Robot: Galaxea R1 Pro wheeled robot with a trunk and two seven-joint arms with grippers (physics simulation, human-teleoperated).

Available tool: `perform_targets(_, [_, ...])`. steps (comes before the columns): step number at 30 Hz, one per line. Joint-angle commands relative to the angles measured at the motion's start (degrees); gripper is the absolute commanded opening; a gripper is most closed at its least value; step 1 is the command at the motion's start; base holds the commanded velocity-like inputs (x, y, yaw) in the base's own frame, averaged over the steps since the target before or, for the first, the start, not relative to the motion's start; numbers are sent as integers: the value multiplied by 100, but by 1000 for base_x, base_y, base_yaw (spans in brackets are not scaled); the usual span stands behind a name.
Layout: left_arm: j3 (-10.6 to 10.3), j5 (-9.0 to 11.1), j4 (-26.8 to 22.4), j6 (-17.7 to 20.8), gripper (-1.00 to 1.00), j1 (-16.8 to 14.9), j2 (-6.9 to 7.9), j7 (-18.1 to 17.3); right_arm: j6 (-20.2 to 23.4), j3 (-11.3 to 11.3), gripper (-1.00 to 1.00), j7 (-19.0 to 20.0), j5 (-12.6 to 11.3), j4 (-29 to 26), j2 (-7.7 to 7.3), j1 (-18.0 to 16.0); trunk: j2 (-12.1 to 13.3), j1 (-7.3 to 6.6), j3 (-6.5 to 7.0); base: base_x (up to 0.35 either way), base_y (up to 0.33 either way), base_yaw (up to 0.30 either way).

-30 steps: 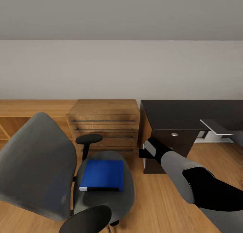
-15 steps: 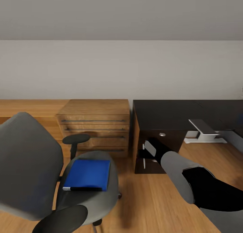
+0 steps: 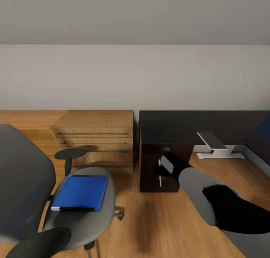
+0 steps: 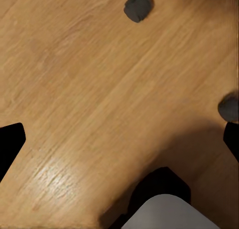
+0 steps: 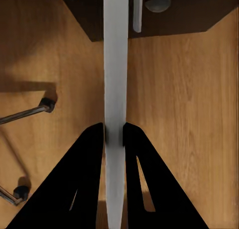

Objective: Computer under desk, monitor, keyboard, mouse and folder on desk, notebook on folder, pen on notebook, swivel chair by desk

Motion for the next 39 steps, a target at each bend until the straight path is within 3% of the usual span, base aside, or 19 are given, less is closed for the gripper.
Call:
perform_targets(1, [6,47,5,-11,100,-2,1,-35,19,39,-100,-44,-70,-4,-1,0,-2,-1,-5,0,-300,0])
perform_targets(17, [-5,44,142,-27,100,-2,-69,-66,-4,39,-100,-45,-52,88,-1,7,-2,-1,-5,0,-300,0])
perform_targets(24, [-5,9,149,-29,100,-2,-287,-78,-23,39,-100,-45,-52,94,-1,8,-2,-1,-5,0,-300,0])
perform_targets(28, [-6,-192,153,-29,100,-2,-382,-88,-58,39,-100,-38,-52,96,-1,14,-2,-1,-5,0,-300,0])
perform_targets(33, [-16,-297,154,-31,100,-2,-511,-94,-131,44,-100,-36,-52,97,-1,55,-2,-1,-5,0,-300,0])
perform_targets(39, [-189,-352,154,-38,100,-2,-758,-95,-262,48,-100,-36,-52,97,2,157,-2,-1,-5,0,-300,0])
